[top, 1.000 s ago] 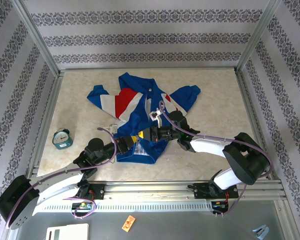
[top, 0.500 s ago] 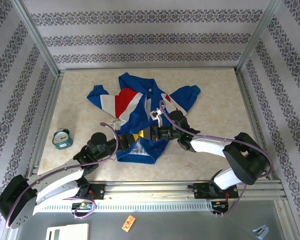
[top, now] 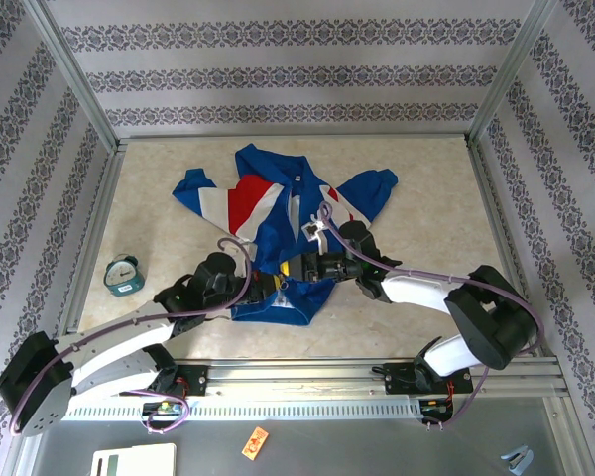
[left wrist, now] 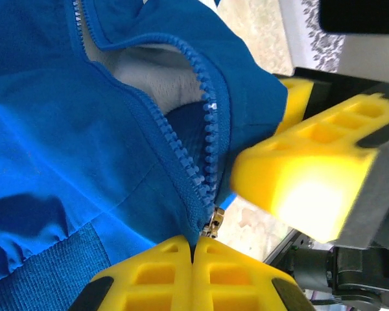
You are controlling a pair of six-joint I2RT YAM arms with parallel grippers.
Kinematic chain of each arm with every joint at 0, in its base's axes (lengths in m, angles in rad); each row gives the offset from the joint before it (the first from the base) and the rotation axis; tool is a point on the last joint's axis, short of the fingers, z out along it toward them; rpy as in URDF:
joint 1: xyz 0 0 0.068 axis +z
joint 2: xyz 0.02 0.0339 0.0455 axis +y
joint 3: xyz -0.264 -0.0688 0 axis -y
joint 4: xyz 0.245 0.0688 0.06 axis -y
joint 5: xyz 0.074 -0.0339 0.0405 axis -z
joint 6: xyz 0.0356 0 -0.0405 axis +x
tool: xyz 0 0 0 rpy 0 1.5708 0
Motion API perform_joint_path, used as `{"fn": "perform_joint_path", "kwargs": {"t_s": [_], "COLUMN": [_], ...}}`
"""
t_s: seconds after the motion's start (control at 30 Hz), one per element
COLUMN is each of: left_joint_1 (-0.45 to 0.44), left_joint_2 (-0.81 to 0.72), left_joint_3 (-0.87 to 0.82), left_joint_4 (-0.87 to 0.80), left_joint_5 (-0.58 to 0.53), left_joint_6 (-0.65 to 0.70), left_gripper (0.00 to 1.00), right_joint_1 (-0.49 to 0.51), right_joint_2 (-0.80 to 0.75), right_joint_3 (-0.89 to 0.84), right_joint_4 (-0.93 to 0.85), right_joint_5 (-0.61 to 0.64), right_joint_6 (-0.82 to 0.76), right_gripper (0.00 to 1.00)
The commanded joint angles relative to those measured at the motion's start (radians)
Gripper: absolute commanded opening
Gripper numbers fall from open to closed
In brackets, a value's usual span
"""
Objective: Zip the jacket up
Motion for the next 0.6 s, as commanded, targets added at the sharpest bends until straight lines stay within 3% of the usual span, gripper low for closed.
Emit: {"fn": "perform_joint_path", "kwargs": {"t_s": [0.0,0.13,0.23,0.3,0.4,0.57], "left_joint_1": [-0.007,-0.004,-0.005,-0.005,-0.005,-0.005], "left_joint_2": [0.019,0.050,0.071,0.081,0.099,0.131], "left_joint_3": [0.091,0.123,0.148,0.176,0.226,0.308], "left_joint_4": [-0.236,-0.236,-0.249,-0.275,-0.330,-0.457], "left_joint_5": [0.012,0.042,0.052,0.052,0.052,0.061], "left_joint_6": [0.065,0.060,0.059,0.062,0.073,0.095], "left_gripper": [0.00,0.00,0.00,0.00,0.00,0.00], "right_joint_1": [-0.039,-0.066,-0.065,-0.048,0.025,0.127], "right_joint_2": [-0.106,-0.235,-0.331,-0.387,-0.448,-0.428], "right_joint_3": [-0.029,-0.040,-0.048,-0.062,-0.084,-0.096], "right_joint_4": [-0.051,-0.265,-0.385,-0.429,-0.481,-0.427], "right_joint_5": [0.011,0.045,0.076,0.095,0.174,0.221], "right_joint_6": [-0.094,-0.219,-0.284,-0.313,-0.367,-0.383], "right_gripper": [0.39,0.51,0.50,0.40,0.17,0.14]}}
